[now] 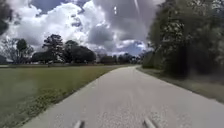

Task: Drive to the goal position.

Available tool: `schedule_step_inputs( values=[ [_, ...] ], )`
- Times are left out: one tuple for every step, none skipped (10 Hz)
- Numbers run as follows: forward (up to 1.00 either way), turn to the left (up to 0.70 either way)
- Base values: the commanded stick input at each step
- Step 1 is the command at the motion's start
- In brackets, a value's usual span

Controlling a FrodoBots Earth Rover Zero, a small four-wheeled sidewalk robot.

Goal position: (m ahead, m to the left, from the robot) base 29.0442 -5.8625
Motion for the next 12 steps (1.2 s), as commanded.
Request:
schedule_step_inputs(
  values=[
    [0.70, 0.00],
    [0.70, 0.00],
    [0.70, 0.00],
    [0.70, 0.00],
    [0.70, 0.00],
    [0.70, 0.00],
    [0.70, 0.00],
    [0.70, 0.00],
    [0.70, 0.00],
    [0.70, 0.00],
    [0.70, 0.00],
    [0.70, 0.00]
  ],
)
